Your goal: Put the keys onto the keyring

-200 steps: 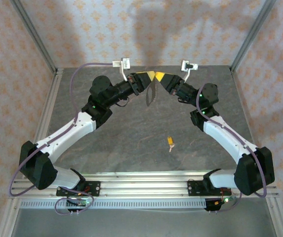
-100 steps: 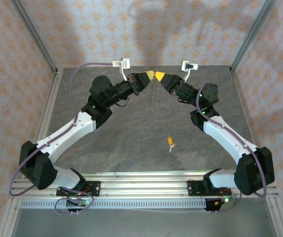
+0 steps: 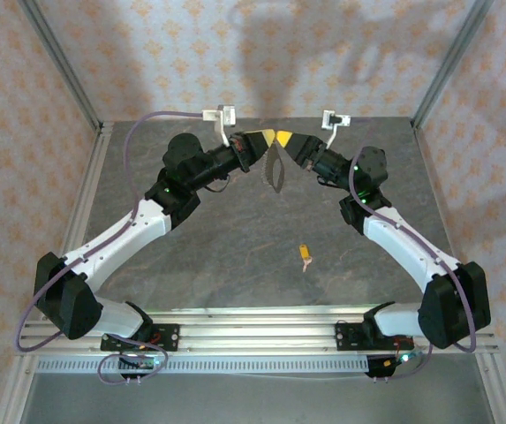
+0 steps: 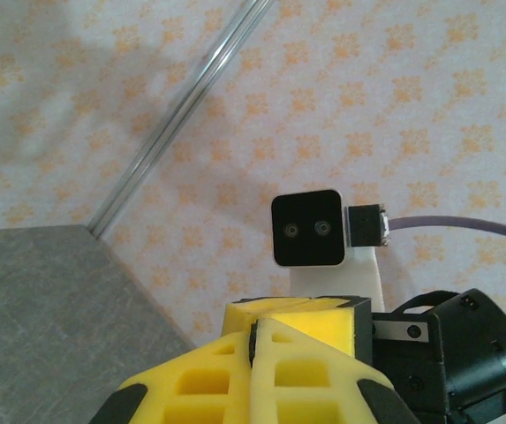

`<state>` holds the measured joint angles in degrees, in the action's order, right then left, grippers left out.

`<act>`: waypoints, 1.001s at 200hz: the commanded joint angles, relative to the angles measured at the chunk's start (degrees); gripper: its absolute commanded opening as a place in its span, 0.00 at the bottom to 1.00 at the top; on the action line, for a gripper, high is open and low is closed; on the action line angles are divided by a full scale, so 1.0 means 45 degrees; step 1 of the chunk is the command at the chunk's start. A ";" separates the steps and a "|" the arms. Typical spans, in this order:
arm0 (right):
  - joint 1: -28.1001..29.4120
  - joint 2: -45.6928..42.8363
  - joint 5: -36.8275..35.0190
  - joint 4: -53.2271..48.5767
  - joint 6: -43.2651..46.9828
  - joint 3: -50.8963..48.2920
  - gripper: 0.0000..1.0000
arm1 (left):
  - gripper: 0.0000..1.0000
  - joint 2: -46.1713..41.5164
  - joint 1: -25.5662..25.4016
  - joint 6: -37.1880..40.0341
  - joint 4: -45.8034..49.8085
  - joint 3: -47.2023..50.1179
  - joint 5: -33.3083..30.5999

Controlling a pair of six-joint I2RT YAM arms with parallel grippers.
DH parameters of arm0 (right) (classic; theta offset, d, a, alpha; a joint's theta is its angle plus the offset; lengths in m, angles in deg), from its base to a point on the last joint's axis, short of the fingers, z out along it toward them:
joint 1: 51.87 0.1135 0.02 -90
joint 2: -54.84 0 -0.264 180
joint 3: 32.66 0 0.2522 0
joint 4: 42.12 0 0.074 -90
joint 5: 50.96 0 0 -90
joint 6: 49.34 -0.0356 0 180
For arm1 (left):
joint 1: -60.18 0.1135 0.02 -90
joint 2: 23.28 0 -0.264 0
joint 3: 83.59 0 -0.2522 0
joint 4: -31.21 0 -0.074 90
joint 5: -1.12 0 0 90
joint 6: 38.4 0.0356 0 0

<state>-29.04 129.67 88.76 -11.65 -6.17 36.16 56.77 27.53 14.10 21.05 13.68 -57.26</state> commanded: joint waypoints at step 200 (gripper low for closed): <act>-0.1236 -0.1355 0.0154 -0.6093 0.2354 0.0065 0.55 | 0.00 0.0495 0.0590 0.3916 0.4916 -0.2308 0.2958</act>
<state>-34.41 124.07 87.73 -34.67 1.83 35.51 57.60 29.50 28.18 40.02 7.51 -48.30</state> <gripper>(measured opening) 0.545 0.043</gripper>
